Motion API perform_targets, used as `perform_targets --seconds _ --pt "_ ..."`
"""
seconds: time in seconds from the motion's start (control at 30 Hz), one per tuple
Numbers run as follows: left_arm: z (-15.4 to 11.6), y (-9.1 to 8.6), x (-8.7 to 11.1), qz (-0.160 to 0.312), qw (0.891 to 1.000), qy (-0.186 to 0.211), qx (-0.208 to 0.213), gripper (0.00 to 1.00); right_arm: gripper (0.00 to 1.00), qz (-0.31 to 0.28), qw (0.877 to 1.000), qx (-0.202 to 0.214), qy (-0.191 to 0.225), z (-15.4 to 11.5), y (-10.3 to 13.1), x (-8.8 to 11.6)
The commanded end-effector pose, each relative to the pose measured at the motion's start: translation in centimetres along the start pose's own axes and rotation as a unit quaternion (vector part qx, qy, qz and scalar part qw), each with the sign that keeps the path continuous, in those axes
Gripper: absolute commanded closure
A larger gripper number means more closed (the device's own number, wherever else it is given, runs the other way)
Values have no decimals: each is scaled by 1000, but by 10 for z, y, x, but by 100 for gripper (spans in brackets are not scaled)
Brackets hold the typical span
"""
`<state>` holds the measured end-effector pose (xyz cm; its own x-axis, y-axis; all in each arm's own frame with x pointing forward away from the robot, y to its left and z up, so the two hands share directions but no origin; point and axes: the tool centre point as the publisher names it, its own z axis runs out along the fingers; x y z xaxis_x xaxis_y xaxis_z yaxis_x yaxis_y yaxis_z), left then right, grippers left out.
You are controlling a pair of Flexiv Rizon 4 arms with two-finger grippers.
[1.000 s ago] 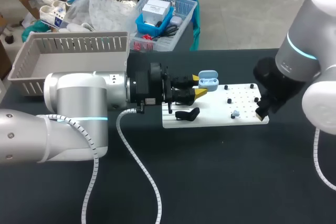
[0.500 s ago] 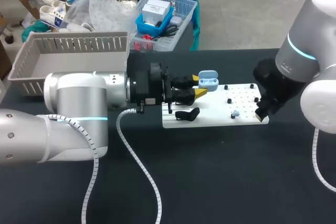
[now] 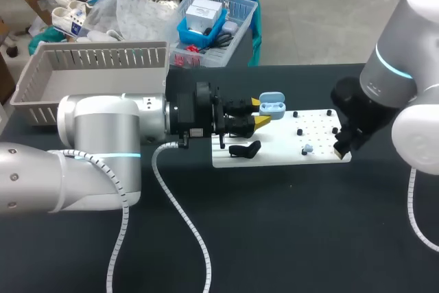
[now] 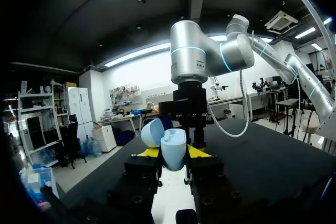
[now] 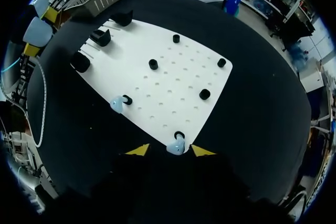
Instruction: Pick up each earbud case from the left stands, insert the matching earbuds, close the lid, and place the case in the box.
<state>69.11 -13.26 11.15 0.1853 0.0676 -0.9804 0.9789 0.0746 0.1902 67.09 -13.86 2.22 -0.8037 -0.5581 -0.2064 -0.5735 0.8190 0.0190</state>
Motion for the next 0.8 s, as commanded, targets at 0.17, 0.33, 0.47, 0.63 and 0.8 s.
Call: perform_targets --seconds 0.17,0.33,0.47,0.63,0.8 --pt "0 0 1 1 1000 -1 -2 100 59 12 1000 2 3 1 -2 -1" --pt "0 0 1 1 1000 -1 -2 100 59 22 1000 3 2 1 -2 0" --pt "0 0 1 1 1000 -1 -2 100 59 28 1000 3 3 1 -1 0" --pt "0 0 1 1 1000 -1 -2 100 62 35 999 5 3 0 -1 -1" --pt "0 0 1 1 1000 -1 -2 100 64 41 999 7 6 0 -1 -1"
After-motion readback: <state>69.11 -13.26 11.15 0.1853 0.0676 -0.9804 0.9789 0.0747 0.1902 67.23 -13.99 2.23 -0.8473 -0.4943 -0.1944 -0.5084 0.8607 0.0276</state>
